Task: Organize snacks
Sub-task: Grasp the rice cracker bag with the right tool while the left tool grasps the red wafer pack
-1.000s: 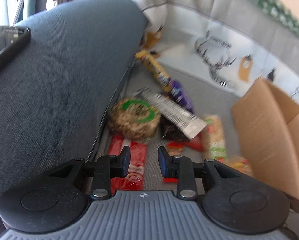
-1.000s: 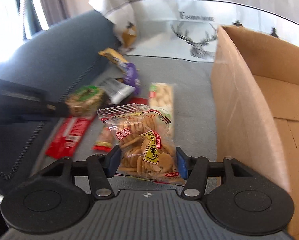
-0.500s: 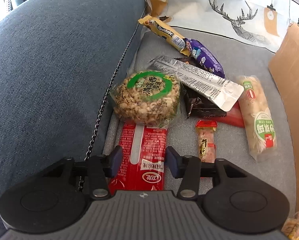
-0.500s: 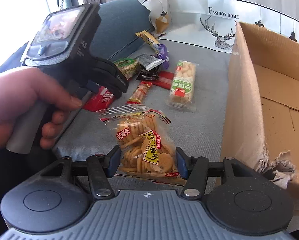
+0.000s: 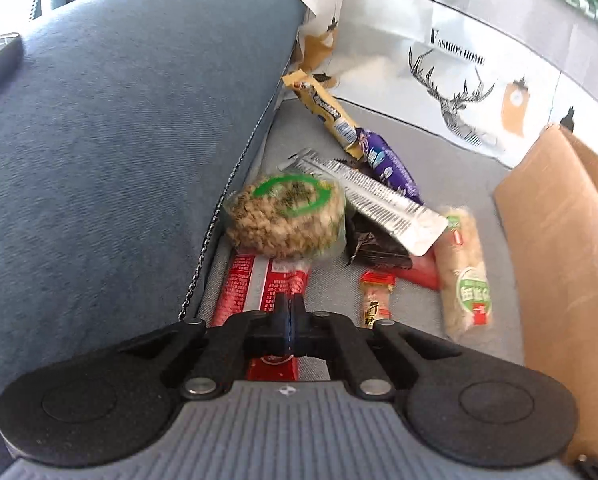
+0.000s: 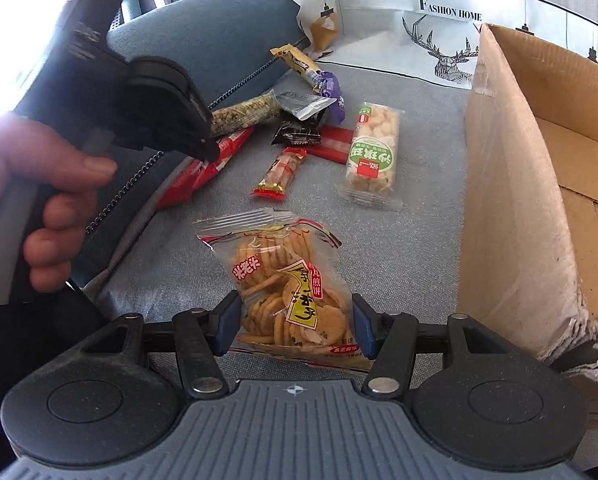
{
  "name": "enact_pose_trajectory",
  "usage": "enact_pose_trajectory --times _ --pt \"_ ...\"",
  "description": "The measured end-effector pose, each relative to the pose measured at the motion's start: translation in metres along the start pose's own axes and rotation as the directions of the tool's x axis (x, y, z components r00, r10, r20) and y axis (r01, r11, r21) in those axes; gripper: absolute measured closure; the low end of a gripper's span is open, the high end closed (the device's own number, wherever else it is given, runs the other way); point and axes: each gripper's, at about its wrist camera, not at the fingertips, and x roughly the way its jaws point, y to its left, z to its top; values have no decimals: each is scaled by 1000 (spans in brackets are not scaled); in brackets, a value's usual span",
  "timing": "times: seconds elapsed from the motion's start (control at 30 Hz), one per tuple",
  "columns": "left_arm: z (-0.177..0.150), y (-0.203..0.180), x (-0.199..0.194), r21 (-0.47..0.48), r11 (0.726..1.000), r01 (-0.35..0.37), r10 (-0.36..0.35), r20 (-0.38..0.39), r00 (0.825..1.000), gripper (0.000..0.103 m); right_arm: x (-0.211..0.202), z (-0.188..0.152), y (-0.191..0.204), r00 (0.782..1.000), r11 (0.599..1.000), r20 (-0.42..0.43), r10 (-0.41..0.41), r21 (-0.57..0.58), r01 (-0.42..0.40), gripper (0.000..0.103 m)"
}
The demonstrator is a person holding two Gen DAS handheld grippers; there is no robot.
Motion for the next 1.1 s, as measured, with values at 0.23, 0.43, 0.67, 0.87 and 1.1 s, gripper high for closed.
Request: enact_pose_trajectory --times 0.23,0.43,0.67,0.87,1.1 --pt "-2 12 -13 -79 961 264 -269 -47 962 103 -2 0 -1 1000 1000 7 -9 10 9 44" --pt "-8 25 -18 -160 943 292 -310 -104 945 101 2 -1 -4 1000 1000 -7 -16 20 16 44" --pt "-3 6 -2 -122 965 232 -250 -169 953 54 10 -1 -4 999 999 -24 -24 32 25 39" --pt "-1 -10 15 -62 988 144 -154 -218 964 31 17 -2 -5 999 999 -39 -24 34 25 32" --pt "-7 -31 28 81 995 63 -41 -248 968 31 27 -2 -6 998 999 -45 -32 38 34 26"
